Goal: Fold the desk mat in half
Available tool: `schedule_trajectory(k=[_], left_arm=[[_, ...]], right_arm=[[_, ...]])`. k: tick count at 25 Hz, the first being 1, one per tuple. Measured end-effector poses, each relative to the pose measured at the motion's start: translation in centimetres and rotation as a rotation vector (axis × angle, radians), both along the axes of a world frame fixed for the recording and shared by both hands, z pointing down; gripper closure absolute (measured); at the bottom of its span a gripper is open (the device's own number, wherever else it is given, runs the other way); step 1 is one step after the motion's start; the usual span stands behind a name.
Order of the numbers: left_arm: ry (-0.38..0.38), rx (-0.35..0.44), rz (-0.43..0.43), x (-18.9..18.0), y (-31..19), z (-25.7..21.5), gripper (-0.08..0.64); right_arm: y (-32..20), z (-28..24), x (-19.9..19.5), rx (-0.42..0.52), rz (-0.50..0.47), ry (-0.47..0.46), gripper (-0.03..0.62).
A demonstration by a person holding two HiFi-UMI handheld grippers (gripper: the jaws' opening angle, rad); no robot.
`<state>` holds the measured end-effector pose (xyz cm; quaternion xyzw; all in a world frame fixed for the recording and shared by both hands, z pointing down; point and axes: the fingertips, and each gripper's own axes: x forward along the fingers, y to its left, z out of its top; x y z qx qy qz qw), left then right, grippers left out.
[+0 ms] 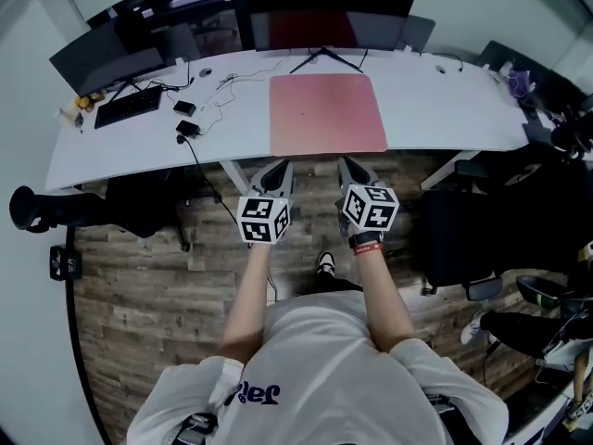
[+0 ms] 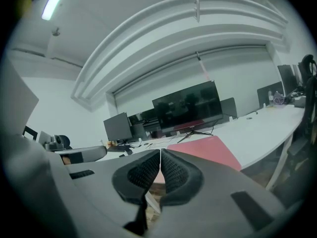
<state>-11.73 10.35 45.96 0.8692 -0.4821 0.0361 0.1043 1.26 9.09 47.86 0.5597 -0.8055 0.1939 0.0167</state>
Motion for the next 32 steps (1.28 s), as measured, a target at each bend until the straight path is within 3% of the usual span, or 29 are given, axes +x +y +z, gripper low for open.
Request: schedule_trajectory(k=[12, 25, 32], left_arm=[[-0.034, -0.062, -0.046, 4.2, -8.3, 2.6, 0.538], [0.049, -0.210, -0.123, 6.1, -12.9, 8.2, 0.535], [0.118, -0.331, -0.139, 6.5, -14.4, 12.0, 0.468]], right_arm=[[-8.8, 2.4, 3.6, -0.058, -0.042, -0.024, 0.566], [-14.5, 7.4, 6.5, -0.154, -0.079, -0.073, 0.543], [-15.4, 11.5, 6.8, -0.251, -0.083, -0.083, 0.508]])
